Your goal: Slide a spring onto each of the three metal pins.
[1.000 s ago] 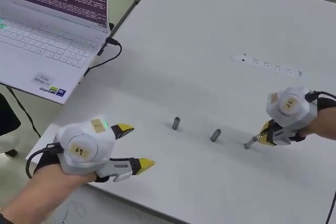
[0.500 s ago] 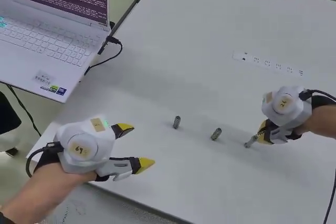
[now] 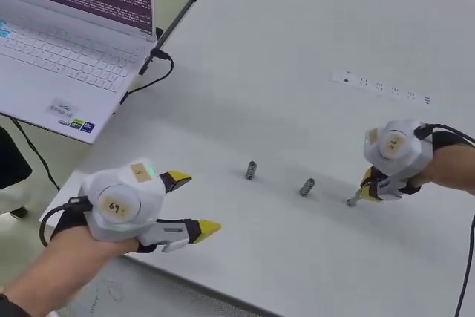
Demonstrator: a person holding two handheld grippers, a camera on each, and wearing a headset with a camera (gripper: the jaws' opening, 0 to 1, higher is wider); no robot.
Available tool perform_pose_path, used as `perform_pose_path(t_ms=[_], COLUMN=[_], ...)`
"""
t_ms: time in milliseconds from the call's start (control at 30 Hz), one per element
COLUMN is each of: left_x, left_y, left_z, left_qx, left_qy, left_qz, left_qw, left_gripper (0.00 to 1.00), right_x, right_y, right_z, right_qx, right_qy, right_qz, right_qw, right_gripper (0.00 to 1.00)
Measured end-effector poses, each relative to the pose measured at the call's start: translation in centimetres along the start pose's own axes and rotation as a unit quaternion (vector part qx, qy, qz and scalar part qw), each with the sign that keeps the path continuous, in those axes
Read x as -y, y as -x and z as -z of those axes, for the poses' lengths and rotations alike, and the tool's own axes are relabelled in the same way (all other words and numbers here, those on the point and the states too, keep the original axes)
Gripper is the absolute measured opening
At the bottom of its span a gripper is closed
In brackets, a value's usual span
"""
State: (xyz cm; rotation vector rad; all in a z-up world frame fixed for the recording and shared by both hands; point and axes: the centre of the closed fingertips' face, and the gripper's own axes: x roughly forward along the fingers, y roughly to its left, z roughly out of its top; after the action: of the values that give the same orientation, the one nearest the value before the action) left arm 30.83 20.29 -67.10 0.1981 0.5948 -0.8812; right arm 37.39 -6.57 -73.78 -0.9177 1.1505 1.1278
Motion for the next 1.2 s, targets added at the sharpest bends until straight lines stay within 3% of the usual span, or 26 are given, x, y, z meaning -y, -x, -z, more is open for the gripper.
perform_pose_path(t_ms=[600, 1200], left_x=[-0.3, -0.3], left_y=[0.1, 0.0], left_z=[0.0, 0.0], left_qx=[-0.003, -0.006], left_qy=[0.002, 0.002], left_qz=[-0.003, -0.002], left_qw=[1.0, 1.0], left_gripper=[0.51, 0.51], right_x=[0.6, 0.0], right_y=[-1.8, -3.4], right_z=[0.4, 0.6], right_qx=[-0.01, -0.016], right_qy=[0.014, 0.014], right_qz=[-0.008, -0.019], right_qw=[0.9998, 0.9996], right_gripper=[0.09, 0.09])
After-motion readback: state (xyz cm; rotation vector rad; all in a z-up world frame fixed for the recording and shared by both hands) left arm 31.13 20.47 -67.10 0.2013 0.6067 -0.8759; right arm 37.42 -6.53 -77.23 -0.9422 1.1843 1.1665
